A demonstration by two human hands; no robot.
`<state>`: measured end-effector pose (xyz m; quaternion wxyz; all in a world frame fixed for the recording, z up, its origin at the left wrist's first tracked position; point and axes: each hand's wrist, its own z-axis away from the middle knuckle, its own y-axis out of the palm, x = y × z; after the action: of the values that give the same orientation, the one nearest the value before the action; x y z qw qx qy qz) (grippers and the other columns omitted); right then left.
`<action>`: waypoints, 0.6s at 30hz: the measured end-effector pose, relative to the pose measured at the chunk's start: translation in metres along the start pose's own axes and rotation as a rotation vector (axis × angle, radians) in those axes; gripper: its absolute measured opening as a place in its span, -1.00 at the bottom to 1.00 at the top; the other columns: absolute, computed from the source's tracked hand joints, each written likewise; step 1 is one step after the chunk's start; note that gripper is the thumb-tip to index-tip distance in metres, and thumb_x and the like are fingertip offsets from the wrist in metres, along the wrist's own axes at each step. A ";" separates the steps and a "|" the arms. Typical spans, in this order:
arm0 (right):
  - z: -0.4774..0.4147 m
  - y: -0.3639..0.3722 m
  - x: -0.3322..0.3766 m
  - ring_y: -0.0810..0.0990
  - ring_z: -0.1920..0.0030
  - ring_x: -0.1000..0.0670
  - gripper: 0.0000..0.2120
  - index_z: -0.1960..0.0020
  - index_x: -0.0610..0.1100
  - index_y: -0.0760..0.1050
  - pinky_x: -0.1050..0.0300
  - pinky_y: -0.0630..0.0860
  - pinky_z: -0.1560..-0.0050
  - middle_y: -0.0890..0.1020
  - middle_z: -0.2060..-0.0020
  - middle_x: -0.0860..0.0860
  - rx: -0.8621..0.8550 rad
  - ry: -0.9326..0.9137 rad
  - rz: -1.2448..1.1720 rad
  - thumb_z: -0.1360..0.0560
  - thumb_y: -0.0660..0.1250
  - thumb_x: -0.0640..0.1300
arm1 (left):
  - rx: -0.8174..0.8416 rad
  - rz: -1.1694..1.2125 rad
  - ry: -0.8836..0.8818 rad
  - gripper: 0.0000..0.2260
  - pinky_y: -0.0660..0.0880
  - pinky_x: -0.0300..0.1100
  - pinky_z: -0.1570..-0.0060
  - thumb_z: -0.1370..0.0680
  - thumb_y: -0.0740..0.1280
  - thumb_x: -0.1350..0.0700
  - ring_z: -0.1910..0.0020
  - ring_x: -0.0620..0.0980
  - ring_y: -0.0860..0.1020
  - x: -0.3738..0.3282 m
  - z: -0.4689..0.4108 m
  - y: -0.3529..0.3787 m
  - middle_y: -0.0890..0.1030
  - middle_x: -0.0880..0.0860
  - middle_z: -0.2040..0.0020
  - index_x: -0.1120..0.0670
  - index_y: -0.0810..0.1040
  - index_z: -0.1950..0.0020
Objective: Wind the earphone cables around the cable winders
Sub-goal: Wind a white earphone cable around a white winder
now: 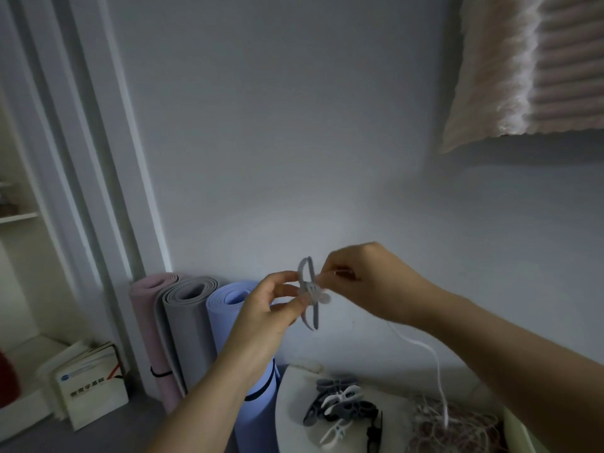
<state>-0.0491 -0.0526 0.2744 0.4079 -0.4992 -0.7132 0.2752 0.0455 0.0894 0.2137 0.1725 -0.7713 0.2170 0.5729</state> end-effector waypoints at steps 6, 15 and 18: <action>-0.009 -0.016 -0.002 0.42 0.48 0.21 -0.79 0.19 -0.12 0.59 0.41 0.31 0.42 0.47 0.56 0.23 -0.107 0.073 -0.210 -0.50 0.35 0.00 | 0.172 -0.047 0.104 -0.77 0.51 -0.33 0.08 -0.52 0.35 0.28 0.14 -0.23 0.59 -0.005 0.008 0.003 0.64 -0.17 0.12 -0.03 0.56 -0.06; -0.006 -0.012 -0.008 0.28 0.53 0.17 -0.75 0.30 -0.10 0.54 0.43 0.23 0.45 0.36 0.61 0.18 -0.132 0.195 -0.537 -0.48 0.36 0.02 | 0.271 -0.074 0.130 -0.78 0.50 -0.30 0.03 -0.52 0.39 0.23 0.01 -0.09 0.63 -0.010 0.011 0.000 0.65 -0.01 -0.07 -0.01 0.55 -0.12; -0.005 -0.014 -0.009 0.25 0.50 0.15 -0.74 0.32 -0.08 0.54 0.38 0.24 0.44 0.34 0.58 0.16 -0.129 0.191 -0.574 -0.47 0.36 0.03 | 0.261 -0.110 0.138 -0.78 0.52 -0.28 -0.02 -0.52 0.37 0.24 0.04 -0.10 0.63 -0.013 0.011 -0.001 0.66 -0.06 0.00 -0.03 0.55 -0.09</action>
<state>-0.0503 -0.0661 0.2853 0.5018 -0.3259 -0.7994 0.0549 0.0342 0.0971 0.2227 0.2870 -0.7907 0.2581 0.4751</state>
